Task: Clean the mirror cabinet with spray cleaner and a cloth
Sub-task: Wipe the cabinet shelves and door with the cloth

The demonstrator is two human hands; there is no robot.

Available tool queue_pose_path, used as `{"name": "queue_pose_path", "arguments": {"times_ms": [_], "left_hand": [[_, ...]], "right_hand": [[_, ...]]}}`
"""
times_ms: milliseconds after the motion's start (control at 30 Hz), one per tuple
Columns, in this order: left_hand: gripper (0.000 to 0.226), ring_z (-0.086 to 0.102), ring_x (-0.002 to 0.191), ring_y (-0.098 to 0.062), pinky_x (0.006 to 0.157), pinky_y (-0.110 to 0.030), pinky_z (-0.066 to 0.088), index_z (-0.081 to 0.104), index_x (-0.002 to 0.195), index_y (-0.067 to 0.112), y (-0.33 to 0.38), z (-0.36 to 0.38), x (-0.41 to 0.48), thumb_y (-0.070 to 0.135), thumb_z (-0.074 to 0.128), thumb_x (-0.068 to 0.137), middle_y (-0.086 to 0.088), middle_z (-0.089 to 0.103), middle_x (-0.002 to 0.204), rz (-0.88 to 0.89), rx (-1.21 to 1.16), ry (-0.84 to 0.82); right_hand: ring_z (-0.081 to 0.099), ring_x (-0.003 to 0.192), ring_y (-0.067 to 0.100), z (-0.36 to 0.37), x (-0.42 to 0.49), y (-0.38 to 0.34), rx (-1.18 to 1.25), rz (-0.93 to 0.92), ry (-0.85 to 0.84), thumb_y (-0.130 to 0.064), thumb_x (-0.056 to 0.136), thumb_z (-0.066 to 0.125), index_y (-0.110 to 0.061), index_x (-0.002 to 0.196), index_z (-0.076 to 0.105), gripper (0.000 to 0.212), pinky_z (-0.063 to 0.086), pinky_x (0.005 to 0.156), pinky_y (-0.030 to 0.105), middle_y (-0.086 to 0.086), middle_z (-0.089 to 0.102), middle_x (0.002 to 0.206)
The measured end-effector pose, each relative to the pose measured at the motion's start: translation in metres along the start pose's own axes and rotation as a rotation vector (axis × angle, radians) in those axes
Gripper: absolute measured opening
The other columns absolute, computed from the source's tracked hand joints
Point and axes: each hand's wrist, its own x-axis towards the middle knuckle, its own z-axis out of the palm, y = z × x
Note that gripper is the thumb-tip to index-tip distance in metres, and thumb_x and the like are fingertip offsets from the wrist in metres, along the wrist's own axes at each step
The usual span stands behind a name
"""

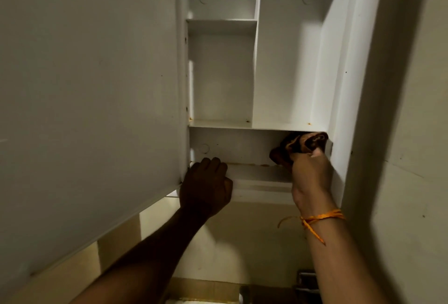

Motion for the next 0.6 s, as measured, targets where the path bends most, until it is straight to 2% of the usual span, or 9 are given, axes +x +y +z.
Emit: {"name": "queue_pose_path", "arguments": {"times_ms": [67,133,167,267,333,433,500,600], "left_hand": [[0.024,0.057,0.076,-0.023,0.061,-0.030,0.041,0.064,0.083,0.011,0.001,-0.002,0.001,0.025,0.045,0.082,-0.005,0.059,0.086,0.010,-0.006,-0.049],[0.029,0.059,0.091,-0.024,0.068,-0.032,0.047,0.068,0.089,0.011,0.000,-0.006,0.002,0.026,0.043,0.084,-0.005,0.062,0.102,-0.002,-0.039,-0.093],[0.030,0.058,0.098,-0.025,0.073,-0.034,0.049,0.069,0.093,0.011,-0.001,-0.008,-0.001,0.026,0.044,0.085,-0.005,0.062,0.110,-0.019,-0.067,-0.087],[0.031,0.057,0.106,-0.028,0.087,-0.039,0.051,0.069,0.105,0.009,-0.006,-0.012,-0.027,0.020,0.045,0.089,-0.009,0.063,0.113,-0.032,-0.120,-0.019],[0.036,0.063,0.107,-0.031,0.091,-0.043,0.054,0.068,0.114,0.005,-0.005,-0.013,-0.048,0.018,0.044,0.090,-0.012,0.067,0.112,-0.024,-0.104,0.002],[0.039,0.064,0.111,-0.033,0.090,-0.047,0.055,0.066,0.118,0.003,0.001,-0.011,-0.054,0.016,0.042,0.089,-0.014,0.068,0.117,-0.108,-0.110,-0.032],[0.037,0.066,0.107,-0.031,0.087,-0.043,0.057,0.067,0.115,0.003,0.005,-0.011,-0.050,0.013,0.045,0.088,-0.013,0.068,0.113,-0.151,-0.188,-0.028],[0.035,0.067,0.099,-0.028,0.083,-0.037,0.058,0.069,0.107,0.004,0.000,-0.013,-0.050,0.014,0.043,0.086,-0.011,0.069,0.106,-0.123,-0.259,-0.028]], "right_hand": [[0.062,0.095,0.017,-0.002,-0.003,0.006,-0.210,-0.109,-0.005,0.003,0.085,0.058,-0.018,0.113,0.059,0.036,0.056,0.084,0.033,0.000,0.064,0.102],[0.059,0.102,0.026,0.000,-0.003,0.010,-0.374,-0.226,0.033,0.005,0.080,0.057,-0.008,0.112,0.058,0.034,0.053,0.091,0.044,0.011,0.062,0.109],[0.056,0.107,0.031,0.003,0.000,0.014,-0.429,-0.264,0.044,0.006,0.079,0.054,-0.002,0.116,0.056,0.038,0.049,0.095,0.044,0.017,0.059,0.115],[0.047,0.120,0.034,0.020,0.000,0.022,-0.415,-0.220,0.004,0.008,0.086,0.045,0.007,0.130,0.044,0.045,0.038,0.105,0.033,0.020,0.047,0.133],[0.040,0.128,0.037,0.039,-0.002,0.033,-0.430,-0.215,-0.053,0.000,0.088,0.042,0.008,0.135,0.040,0.048,0.032,0.110,0.033,0.020,0.038,0.142],[0.025,0.142,0.037,0.074,-0.013,0.055,-0.629,-0.296,-0.175,-0.001,0.089,0.047,-0.004,0.149,0.030,0.063,0.028,0.113,0.036,0.016,0.019,0.158],[0.016,0.146,0.036,0.094,-0.024,0.064,-0.733,-0.362,-0.249,0.000,0.089,0.051,-0.008,0.153,0.024,0.069,0.031,0.113,0.041,0.014,0.011,0.161],[0.004,0.149,0.037,0.106,-0.038,0.068,-0.864,-0.427,-0.324,0.002,0.086,0.052,-0.012,0.154,0.022,0.075,0.034,0.111,0.046,0.014,0.004,0.163]]}}
